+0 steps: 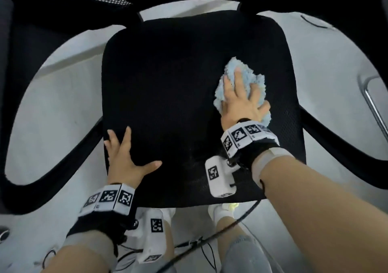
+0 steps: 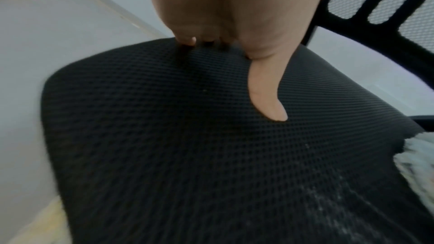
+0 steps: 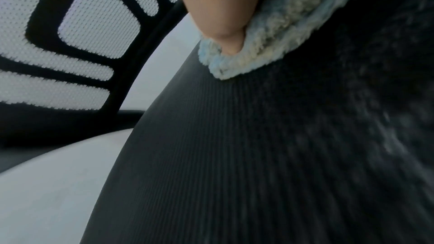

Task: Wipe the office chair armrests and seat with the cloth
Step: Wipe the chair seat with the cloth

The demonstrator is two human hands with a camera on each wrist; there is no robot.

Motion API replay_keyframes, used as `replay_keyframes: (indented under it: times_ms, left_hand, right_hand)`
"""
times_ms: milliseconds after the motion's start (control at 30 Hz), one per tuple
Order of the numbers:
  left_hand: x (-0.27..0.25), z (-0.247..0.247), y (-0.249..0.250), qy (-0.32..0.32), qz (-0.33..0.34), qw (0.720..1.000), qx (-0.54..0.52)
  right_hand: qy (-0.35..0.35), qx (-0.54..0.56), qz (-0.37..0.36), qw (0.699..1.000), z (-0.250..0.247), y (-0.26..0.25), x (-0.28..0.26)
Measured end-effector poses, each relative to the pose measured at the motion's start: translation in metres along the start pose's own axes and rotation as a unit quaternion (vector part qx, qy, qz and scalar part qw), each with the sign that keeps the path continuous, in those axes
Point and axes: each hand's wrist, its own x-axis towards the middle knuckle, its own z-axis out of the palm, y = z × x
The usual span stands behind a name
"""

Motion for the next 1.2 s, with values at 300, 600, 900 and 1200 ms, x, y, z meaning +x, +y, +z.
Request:
replay_keyframes:
  times_ms: [300,600,900,1200]
  left_hand:
    - [-0.010,0.002,-0.017,-0.104,-0.007,0.981,0.162]
    - [-0.009,0.016,-0.018,-0.060,0.008,0.971,0.232]
    - [-0.014,0.015,-0.017,-0.050,0.015,0.971,0.232]
    - [-0.015,0.016,-0.022,-0.042,0.024,0.976,0.211]
  right_hand:
    - [-0.046,-0.228,-0.363,0.902,0.027,-0.022,-0.056]
    - [-0.037,-0.056,-0.095,0.993,0.034,-0.032,-0.057]
    - [-0.119,-0.157,-0.223,0.955,0.038,-0.007,-0.077]
    - [-0.206,-0.111,-0.311,0.921,0.076,-0.038,-0.158]
